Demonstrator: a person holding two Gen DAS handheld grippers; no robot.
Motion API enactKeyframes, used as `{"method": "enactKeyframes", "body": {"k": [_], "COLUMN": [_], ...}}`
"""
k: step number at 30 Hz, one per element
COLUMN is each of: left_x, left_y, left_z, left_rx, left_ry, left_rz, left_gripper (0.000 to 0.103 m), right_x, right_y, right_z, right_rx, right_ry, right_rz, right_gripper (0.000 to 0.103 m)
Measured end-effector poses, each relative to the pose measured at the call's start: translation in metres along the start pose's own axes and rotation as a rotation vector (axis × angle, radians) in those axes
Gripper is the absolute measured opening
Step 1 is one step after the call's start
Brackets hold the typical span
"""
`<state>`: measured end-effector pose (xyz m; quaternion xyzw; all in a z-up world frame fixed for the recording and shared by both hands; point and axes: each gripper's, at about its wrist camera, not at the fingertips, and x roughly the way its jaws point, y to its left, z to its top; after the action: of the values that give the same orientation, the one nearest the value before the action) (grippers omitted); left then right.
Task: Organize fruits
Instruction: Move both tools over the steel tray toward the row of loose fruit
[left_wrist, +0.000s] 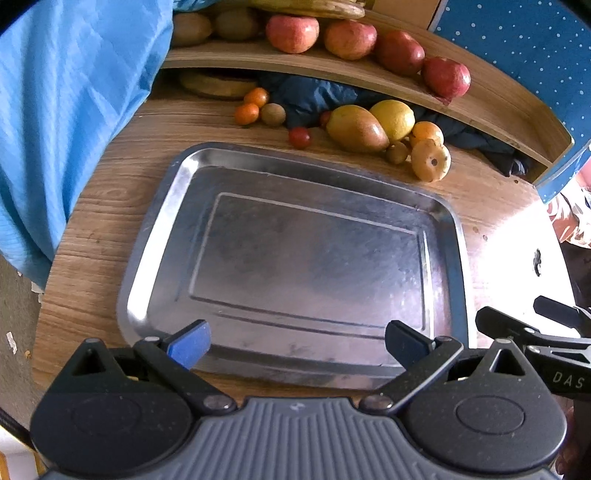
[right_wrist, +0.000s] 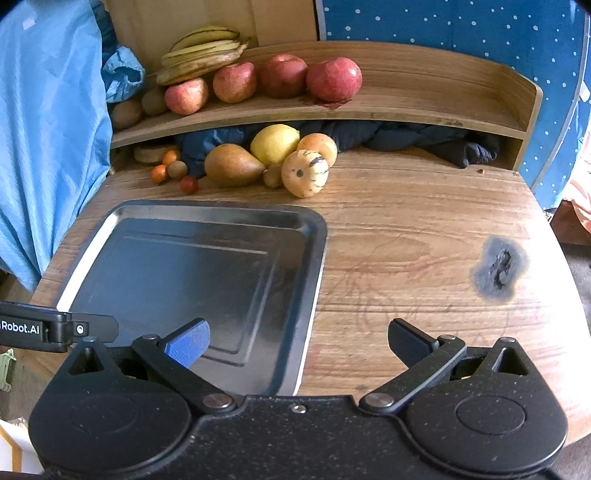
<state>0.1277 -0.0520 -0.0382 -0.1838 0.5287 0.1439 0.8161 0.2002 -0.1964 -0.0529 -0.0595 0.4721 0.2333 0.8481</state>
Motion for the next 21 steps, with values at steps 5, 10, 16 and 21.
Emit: {"method": "enactKeyframes", "body": {"k": [5, 10, 16, 21], "left_x": [0.003, 0.003, 0.001, 0.002], "left_y": [-0.015, -0.022, -0.023, -0.019], "left_z": [0.002, 0.003, 0.006, 0.011], "left_rx": [0.002, -0.009, -0.013, -0.007], "left_ry": [-0.007, -0.008, -0.009, -0.003], "left_rz": [0.006, 0.016, 0.028, 0.033], "left_gripper": [0.102, 0.102, 0.102, 0.102], "right_x": [0.003, 0.005, 0.007, 0.009], "right_y": [-0.015, -0.026, -0.029, -0.025], "right_z": [0.005, 0.009, 0.012, 0.014], "right_rx": [-0.007, -0.008, -0.012, -0.005], "right_ry": [-0.004, -0.012, -0.013, -0.011], "right_rz": [0.011, 0.024, 0.040, 0.049], "right_gripper": [0.102, 0.102, 0.102, 0.102]}}
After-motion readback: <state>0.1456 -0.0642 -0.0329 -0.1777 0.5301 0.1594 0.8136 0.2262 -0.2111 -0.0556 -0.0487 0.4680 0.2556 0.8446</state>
